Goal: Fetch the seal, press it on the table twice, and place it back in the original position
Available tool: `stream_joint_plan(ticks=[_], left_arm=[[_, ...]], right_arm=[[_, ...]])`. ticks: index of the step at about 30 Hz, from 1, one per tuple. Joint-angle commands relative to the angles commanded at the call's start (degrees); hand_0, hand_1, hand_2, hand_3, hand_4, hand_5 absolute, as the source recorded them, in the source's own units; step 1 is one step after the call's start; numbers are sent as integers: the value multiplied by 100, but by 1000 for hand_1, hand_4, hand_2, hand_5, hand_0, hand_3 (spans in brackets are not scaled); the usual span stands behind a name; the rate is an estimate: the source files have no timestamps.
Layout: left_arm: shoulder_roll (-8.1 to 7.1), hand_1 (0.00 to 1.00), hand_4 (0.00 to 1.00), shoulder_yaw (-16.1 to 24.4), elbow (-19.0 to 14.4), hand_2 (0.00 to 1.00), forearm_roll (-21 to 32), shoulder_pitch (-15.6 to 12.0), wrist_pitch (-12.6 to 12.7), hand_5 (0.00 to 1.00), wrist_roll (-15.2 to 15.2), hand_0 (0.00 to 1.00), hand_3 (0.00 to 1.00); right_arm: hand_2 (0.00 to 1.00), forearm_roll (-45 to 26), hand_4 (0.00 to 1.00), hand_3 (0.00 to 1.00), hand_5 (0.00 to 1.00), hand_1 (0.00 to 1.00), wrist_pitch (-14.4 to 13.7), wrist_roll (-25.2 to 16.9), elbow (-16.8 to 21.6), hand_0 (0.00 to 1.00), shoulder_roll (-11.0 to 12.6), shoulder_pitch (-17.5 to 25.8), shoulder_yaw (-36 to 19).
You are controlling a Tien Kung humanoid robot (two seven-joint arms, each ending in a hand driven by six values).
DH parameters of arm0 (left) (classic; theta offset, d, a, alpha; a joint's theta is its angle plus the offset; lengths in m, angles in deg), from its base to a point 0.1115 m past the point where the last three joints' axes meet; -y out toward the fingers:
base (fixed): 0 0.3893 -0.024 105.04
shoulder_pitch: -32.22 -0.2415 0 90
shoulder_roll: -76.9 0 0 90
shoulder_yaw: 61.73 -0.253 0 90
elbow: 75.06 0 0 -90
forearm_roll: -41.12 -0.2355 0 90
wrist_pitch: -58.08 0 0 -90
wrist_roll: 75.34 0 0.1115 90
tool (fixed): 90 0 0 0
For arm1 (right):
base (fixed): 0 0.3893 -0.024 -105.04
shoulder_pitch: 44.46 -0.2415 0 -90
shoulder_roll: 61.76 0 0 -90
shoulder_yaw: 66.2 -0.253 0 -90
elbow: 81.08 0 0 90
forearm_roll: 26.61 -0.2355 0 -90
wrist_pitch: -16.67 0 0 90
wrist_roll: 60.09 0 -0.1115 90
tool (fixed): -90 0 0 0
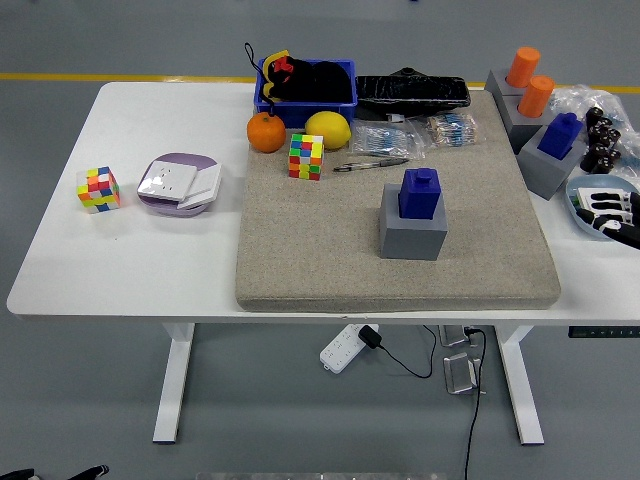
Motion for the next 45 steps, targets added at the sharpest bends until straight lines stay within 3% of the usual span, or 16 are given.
stream_joint_plan(ticks=[45], left_arm=[[-56, 783, 669, 137, 3, 758, -177, 23, 11, 418, 60, 812, 797]], right_arm=[[757, 82, 895, 721, 411, 728, 32, 49, 61, 773, 20, -23, 139]])
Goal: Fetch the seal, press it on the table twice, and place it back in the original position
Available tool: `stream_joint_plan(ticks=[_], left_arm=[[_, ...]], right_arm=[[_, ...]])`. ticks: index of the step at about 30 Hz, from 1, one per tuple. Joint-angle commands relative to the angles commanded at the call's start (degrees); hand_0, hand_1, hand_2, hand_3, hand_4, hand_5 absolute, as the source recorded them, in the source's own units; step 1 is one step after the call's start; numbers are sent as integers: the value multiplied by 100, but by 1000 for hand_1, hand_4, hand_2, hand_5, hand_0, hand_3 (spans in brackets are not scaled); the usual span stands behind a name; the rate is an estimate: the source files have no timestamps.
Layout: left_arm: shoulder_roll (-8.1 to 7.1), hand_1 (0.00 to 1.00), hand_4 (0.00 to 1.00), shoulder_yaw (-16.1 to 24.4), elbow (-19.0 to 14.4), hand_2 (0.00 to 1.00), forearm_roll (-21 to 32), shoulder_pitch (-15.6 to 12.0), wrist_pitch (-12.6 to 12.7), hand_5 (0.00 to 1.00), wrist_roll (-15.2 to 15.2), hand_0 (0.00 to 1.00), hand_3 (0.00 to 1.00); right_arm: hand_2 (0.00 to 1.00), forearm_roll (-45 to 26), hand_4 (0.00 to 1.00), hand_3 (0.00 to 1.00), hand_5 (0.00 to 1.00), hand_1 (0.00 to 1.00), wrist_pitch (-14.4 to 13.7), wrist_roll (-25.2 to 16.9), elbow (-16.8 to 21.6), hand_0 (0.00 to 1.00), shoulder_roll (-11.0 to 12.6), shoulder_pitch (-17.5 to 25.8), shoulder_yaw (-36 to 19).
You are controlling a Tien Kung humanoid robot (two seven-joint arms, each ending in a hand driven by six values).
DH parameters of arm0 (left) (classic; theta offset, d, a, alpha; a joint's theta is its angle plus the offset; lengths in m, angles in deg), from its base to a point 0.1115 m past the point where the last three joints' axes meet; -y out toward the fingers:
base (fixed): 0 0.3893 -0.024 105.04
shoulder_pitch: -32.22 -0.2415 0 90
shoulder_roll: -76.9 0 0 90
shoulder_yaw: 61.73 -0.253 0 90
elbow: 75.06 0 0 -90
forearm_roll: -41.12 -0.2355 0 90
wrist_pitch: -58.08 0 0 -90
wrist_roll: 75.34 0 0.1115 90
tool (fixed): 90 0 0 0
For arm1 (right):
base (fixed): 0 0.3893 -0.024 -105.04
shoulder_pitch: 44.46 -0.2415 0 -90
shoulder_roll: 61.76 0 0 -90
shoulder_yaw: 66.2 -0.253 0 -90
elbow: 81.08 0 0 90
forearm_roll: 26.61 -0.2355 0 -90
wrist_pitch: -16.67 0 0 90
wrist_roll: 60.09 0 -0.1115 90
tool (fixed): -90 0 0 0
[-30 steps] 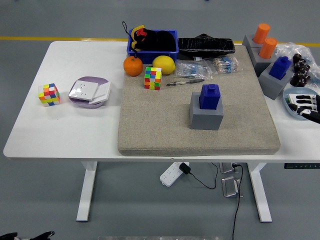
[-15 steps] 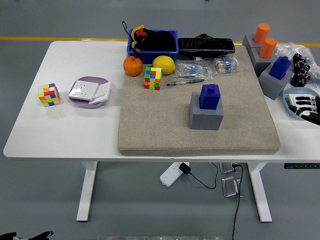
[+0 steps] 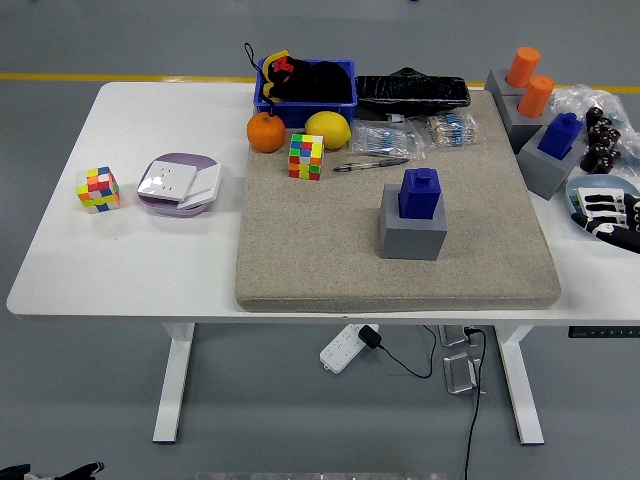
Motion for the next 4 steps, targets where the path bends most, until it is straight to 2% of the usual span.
stream_joint_plan(ticks=[4], left_arm=[[-3, 783, 669, -39, 1, 758, 54, 3, 4, 418, -20, 812, 797]], right_arm=[[757, 4, 895, 721, 411, 728, 4, 4, 16, 773, -1, -3, 0]])
